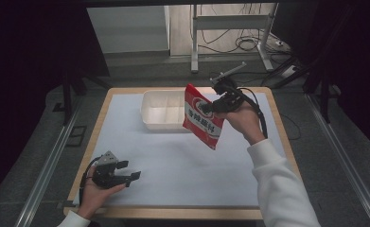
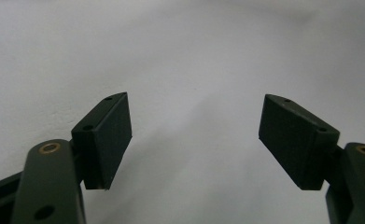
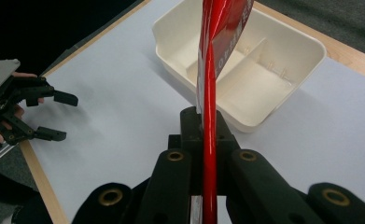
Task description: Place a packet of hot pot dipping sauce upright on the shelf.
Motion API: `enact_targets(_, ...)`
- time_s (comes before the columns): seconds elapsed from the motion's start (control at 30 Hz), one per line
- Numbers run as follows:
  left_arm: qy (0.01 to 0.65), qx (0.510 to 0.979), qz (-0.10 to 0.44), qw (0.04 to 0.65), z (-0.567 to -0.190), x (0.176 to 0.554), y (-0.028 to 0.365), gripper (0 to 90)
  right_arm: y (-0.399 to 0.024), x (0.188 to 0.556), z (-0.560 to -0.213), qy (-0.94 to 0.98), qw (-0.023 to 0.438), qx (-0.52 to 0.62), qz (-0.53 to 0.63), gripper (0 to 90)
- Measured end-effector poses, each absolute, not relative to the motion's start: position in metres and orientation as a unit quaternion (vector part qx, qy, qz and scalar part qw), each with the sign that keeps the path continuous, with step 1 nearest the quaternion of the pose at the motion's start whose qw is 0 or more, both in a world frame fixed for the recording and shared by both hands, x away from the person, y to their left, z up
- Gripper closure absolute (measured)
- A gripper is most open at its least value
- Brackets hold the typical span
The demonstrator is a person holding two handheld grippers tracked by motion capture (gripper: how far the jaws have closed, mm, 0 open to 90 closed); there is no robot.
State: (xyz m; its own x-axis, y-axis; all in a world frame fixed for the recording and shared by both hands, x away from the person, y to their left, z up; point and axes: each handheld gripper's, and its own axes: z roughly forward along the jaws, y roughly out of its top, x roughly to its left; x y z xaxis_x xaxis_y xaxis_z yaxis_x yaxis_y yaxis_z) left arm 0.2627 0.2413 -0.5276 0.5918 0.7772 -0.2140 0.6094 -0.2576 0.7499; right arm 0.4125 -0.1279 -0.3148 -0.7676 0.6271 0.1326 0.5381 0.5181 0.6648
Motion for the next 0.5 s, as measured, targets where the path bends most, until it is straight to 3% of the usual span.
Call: enact_targets(0.5,0.440,0.789,0.098,0.418,-0.528,0.263,0.241,25.5,-0.129,0.426,-0.308,0.862,0.070,0.349,0.360,87.8)
